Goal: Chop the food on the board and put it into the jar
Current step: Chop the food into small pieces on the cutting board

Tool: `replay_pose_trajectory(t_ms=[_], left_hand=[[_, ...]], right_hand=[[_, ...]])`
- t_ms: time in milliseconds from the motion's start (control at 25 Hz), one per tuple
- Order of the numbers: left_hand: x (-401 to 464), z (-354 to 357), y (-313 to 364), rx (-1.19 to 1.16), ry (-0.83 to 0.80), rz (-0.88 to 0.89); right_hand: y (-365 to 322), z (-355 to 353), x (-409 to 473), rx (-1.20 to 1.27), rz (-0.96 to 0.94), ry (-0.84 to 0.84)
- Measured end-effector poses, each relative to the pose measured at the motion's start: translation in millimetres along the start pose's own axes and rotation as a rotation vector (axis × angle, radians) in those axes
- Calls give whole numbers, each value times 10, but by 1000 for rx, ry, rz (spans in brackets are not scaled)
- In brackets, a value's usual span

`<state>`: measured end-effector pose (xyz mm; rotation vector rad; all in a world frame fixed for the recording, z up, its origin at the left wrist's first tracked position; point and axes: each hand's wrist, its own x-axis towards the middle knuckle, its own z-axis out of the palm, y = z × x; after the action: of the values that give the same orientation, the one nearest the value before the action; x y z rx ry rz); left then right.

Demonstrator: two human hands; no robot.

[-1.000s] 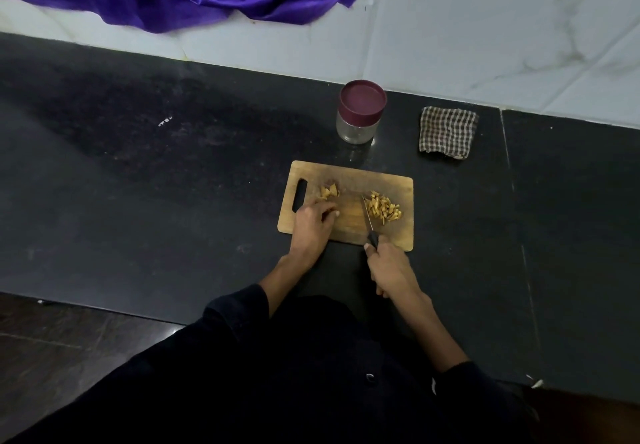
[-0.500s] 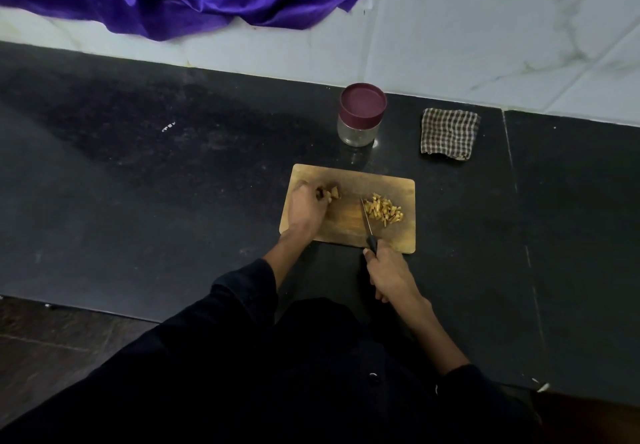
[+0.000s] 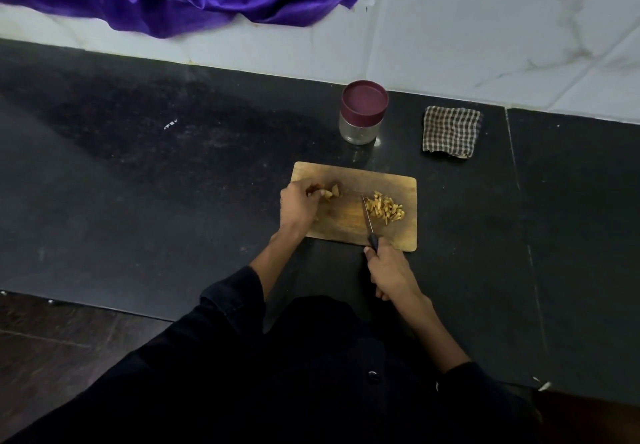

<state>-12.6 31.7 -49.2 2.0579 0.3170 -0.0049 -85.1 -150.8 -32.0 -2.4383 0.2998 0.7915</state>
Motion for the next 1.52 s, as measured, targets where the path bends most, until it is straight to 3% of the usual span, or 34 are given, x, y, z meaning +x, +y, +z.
replay_pose_trajectory(t_ms=[360,640,880,1520], left_hand=[[-86,274,177,228,-325,150],[-237,258,66,225,-160,201],[-326,301,37,273,-126,194],[-299,352,23,350,-93,179]], right_hand=[[7,8,15,-3,-12,17],[16,-29,-21,81,-24,20],[-4,13,-71,64,-153,90],[-172,22,40,-99,-81,50]])
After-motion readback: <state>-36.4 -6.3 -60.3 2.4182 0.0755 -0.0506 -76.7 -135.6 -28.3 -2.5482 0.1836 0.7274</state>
